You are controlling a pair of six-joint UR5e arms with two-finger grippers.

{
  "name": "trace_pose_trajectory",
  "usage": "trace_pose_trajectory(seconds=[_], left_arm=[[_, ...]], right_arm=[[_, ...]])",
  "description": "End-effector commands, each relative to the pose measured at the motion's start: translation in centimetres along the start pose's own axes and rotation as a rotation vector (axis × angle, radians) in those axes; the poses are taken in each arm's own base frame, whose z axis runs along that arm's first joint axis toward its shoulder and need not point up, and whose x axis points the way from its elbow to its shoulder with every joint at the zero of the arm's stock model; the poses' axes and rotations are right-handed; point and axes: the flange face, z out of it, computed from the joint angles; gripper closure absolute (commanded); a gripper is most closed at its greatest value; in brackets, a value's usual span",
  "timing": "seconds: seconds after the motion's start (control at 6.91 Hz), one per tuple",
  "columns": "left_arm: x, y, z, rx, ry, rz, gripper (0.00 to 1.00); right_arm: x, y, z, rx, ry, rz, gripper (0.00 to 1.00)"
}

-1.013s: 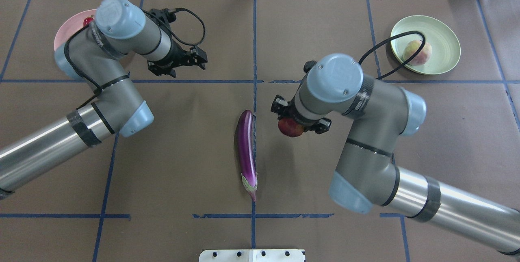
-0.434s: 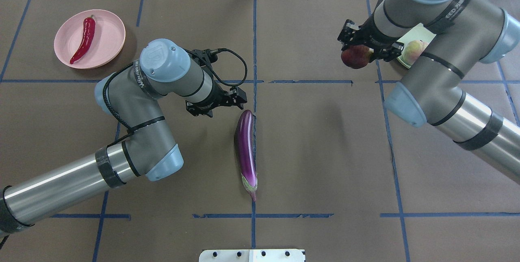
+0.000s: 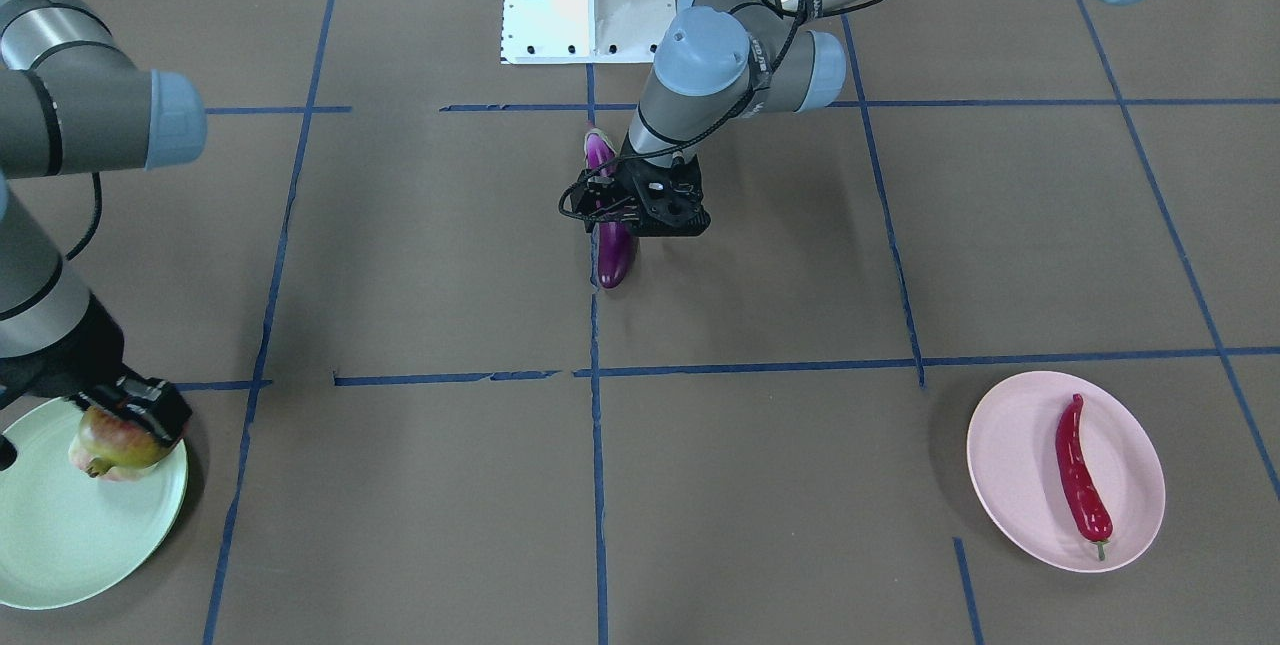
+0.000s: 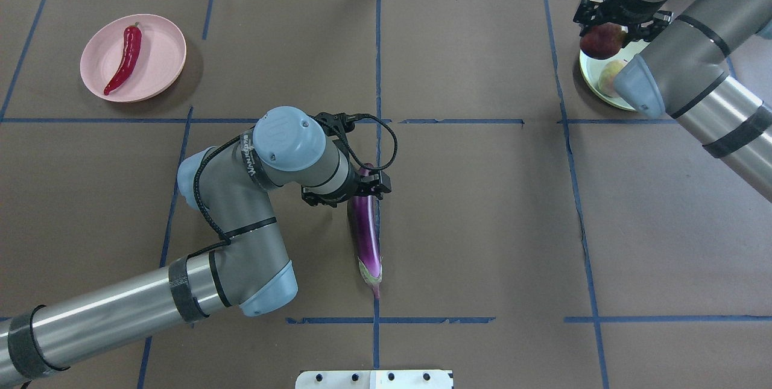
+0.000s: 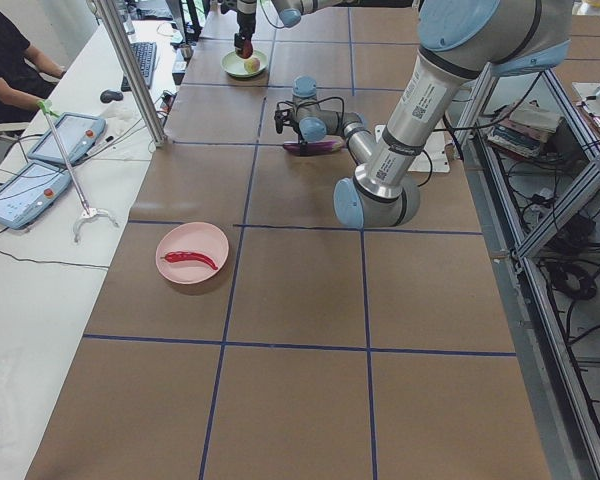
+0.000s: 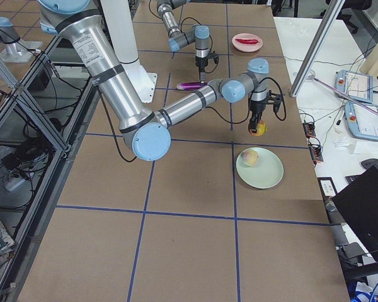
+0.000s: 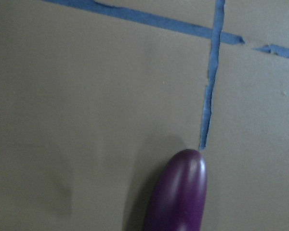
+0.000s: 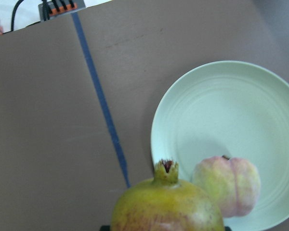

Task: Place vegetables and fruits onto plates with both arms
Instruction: 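Carry pomegranate to green plate with right while left grasps purple eggplant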

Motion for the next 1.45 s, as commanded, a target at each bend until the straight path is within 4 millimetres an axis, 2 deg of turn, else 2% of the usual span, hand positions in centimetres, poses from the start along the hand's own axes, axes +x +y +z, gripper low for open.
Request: trace_pose_trajectory(seconds=[0.0,0.14,0.29,0.43,0.58,0.72,0.87,1.01,1.16,1.3], left_arm=[[0.3,1.2,0.7,-0.006,-0.011,0.008,0.33],[0.3,1.2,0.7,-0.009,-0.015,0.005,0.7],[0.9,1.3,0.2,-0.011,-0.031,0.0,1.0],[2.2,2.0,-2.8,-0.007,-0.002,0.009,1.0],[2.9,1.0,-8.0,0.031,0.041,0.005,1.0],[2.4,-1.5,-12.8,0.089,0.074,-0.014,1.0],[-0.9,-4.4,-14.2,0.135,0.058,-0.051,1.0],[-3.7,-8.1,-15.7,0.188,0.037,-0.092,1.0],[-7.9,-12.1,-17.9,0.24,0.001,-0.077,1.0],[-12.2,-15.8,-19.8,0.275,-0.058,-0.027,1.0]], right_arm=[[6.0,-7.3,5.0,0.008,0.057,-0.024,1.0],[8.1,-8.3,8.1,0.009,0.06,-0.017,1.0],[8.6,-8.5,9.6,-0.009,0.079,-0.011,1.0],[9.1,-7.9,10.8,-0.058,0.074,-0.003,1.0],[9.4,-7.5,11.1,-0.085,0.06,-0.001,0.98],[8.7,-6.5,12.1,-0.094,0.068,-0.019,0.65],[8.2,-6.0,12.4,-0.093,0.072,-0.031,0.01],[8.0,-5.9,12.1,-0.093,0.064,-0.06,0.0],[7.0,-6.0,9.7,-0.077,0.017,-0.11,0.0],[6.3,-5.0,6.8,-0.068,-0.042,-0.13,0.0]])
